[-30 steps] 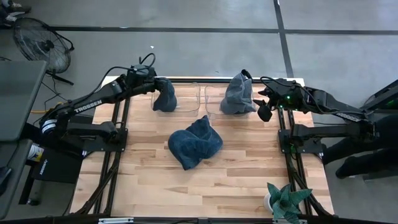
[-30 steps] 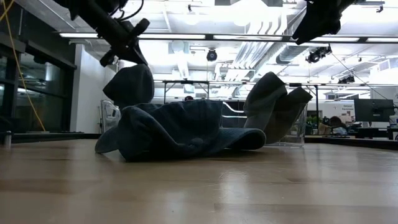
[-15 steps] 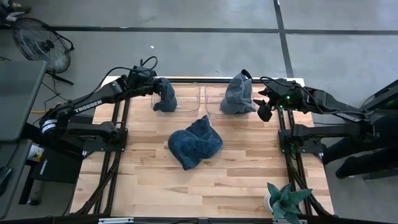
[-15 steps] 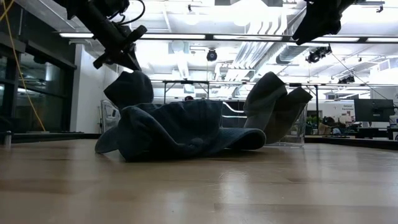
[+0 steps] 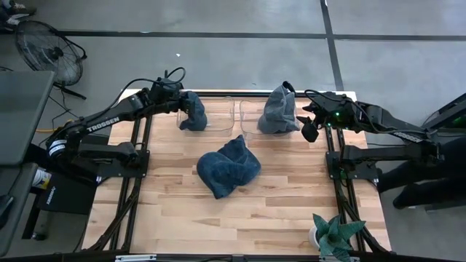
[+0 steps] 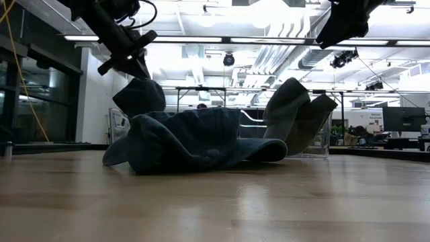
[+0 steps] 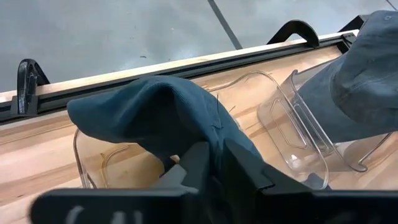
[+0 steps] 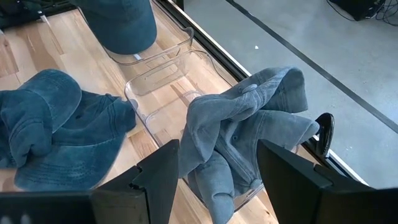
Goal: Pick & Place hat
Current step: Put the left blue cap into the left transparent bin
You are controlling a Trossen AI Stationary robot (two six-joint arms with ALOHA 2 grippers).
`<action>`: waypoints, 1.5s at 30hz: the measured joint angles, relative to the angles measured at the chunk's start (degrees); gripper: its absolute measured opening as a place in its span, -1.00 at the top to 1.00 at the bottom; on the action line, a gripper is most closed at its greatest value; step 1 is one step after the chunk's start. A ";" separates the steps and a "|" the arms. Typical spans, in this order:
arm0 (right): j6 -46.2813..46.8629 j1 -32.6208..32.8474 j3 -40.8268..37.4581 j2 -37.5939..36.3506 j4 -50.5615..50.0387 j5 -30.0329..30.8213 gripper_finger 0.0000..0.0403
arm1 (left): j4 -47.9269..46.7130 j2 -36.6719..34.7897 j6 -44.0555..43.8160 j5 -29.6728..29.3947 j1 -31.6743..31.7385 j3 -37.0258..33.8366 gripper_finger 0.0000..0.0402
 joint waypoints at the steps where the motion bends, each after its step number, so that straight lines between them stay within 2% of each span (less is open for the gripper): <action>1: 0.01 0.00 0.00 0.00 0.00 0.00 -0.04 | -0.01 0.00 -0.02 0.00 0.00 0.00 0.70; 9: 0.22 0.00 0.00 0.00 -0.04 -1.06 -0.04 | 0.21 -3.37 0.05 -0.86 0.02 -0.01 0.16; 14: -0.23 0.00 0.00 -0.01 -0.04 -2.11 -0.04 | -0.12 -7.01 0.17 -2.22 0.02 -0.02 0.01; 17: -3.19 0.00 -0.02 0.00 -0.04 -5.88 -0.04 | -0.12 -9.87 0.48 -1.32 0.04 -0.02 0.00; 21: -7.32 0.02 -1.60 0.00 -0.46 -15.11 -0.04 | -0.11 -13.70 1.11 3.54 0.00 -0.02 0.03; 26: -5.88 0.02 -4.58 -0.01 0.40 -22.14 -0.04 | -0.30 -18.28 0.20 10.00 0.00 -0.02 0.08; 33: 0.68 2.68 -14.15 0.00 14.19 -30.70 -0.04 | -3.58 -22.88 -0.64 15.65 -0.02 -0.02 0.17; 39: 9.98 9.27 -23.30 0.04 29.20 -29.76 -0.04 | -7.00 -24.09 -1.13 17.30 -4.22 -0.02 0.22; 45: 17.06 16.23 -25.79 0.55 36.82 -20.61 -0.04 | -6.43 -23.48 -0.85 13.38 -13.43 -0.04 0.22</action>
